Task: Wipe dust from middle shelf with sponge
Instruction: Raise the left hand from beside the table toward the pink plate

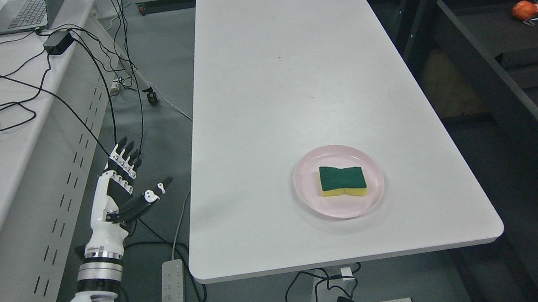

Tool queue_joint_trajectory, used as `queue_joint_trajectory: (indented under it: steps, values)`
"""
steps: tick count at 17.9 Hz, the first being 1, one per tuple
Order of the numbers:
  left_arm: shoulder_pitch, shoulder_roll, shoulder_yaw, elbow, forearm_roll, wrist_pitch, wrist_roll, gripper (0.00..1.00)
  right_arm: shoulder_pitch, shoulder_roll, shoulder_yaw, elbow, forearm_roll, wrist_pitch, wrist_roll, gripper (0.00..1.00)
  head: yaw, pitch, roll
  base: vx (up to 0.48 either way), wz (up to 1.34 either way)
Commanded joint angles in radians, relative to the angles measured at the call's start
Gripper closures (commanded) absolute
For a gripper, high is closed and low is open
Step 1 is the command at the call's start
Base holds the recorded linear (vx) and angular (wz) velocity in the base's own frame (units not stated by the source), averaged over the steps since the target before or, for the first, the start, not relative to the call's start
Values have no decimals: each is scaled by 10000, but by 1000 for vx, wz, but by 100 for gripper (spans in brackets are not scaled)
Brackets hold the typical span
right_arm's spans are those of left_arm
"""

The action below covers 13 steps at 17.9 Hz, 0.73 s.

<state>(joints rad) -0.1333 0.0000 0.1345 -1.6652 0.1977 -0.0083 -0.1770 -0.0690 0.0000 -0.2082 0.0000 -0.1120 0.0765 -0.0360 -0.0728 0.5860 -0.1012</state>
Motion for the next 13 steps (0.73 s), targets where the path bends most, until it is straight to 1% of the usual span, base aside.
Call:
queue_joint_trajectory:
  steps: [1, 5, 8, 9, 11, 13]
  values:
    - [-123, 175, 5, -22, 2, 98, -24, 1, 0, -175, -4, -175, 0, 2, -8, 0, 0, 0, 0, 0, 0]
    - [-490, 175, -25, 100, -13, 99, -101, 1, 0, -175, 11, -175, 0, 2, -8, 0, 0, 0, 0, 0, 0]
    - [-1379, 213, -239, 712, -364, -283, -376, 1, 0, -175, -4, -175, 0, 2, -8, 0, 0, 0, 0, 0, 0]
    - [-1685, 534, -422, 957, -776, -558, -423, 1, 0, -175, -4, -175, 0, 2, -8, 0, 0, 0, 0, 0, 0]
    - [-2528, 1118, -1294, 1692, -2276, -1400, -454, 1, 0, -175, 11, -175, 0, 2, -8, 0, 0, 0, 0, 0, 0]
    - [-3448, 1349, -2153, 2612, -3749, -2321, -469, 1, 0, -175, -4, -175, 0, 2, -8, 0, 0, 0, 0, 0, 0]
